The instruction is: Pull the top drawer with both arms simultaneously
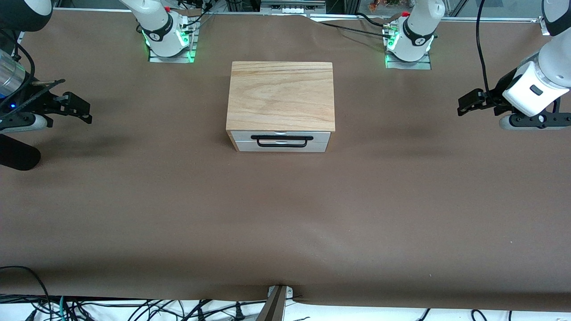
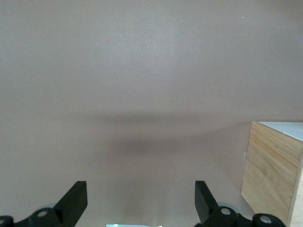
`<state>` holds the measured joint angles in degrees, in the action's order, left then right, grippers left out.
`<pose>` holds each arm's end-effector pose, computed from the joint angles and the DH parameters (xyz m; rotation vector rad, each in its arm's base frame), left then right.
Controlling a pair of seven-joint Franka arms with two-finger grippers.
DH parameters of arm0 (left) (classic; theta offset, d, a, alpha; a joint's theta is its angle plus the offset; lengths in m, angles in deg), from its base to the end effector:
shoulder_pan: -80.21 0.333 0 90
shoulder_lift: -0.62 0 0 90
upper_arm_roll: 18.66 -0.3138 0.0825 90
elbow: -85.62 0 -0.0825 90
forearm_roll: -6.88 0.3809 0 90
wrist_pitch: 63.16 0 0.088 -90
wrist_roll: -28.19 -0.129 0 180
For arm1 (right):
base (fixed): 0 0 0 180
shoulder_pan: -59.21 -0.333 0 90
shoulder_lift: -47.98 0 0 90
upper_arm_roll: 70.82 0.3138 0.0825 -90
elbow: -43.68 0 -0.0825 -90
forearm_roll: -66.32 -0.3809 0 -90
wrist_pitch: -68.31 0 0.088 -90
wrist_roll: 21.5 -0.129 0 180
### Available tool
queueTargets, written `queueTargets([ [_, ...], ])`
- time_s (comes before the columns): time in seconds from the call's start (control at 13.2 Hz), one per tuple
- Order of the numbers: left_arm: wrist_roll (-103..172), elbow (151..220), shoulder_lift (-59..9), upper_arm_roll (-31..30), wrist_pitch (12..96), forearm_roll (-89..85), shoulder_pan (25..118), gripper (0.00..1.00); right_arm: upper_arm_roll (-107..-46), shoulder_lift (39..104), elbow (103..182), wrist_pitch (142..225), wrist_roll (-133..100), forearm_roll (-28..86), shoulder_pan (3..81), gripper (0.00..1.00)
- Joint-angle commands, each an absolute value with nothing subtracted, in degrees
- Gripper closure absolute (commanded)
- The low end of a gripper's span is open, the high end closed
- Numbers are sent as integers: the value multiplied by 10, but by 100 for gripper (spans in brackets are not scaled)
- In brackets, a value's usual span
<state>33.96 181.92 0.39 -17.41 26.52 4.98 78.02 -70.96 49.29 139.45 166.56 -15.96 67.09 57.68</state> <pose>0.5423 -0.0369 0.5466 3.1116 0.0661 -0.1898 0.5683 0.0123 0.5526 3.1214 0.1918 0.0312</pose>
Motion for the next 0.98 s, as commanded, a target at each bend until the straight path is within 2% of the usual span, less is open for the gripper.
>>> queueTargets([
  [0.0, 343, 1812, 4, -178, 255, 39, 777, 0, -701, 503, 1378, 1657, -164, 670, 586, 0],
  [0.53, 344, 1817, -7, -173, 264, 38, 775, 0, -700, 506, 1375, 1653, -153, 673, 586, 0],
  [0.75, 345, 1845, -32, -170, 331, 32, 773, 0, -700, 506, 1375, 1652, -153, 672, 586, 0],
  [0.91, 345, 1912, -34, -170, 421, 11, 773, 0, -700, 506, 1375, 1652, -153, 670, 586, 0],
])
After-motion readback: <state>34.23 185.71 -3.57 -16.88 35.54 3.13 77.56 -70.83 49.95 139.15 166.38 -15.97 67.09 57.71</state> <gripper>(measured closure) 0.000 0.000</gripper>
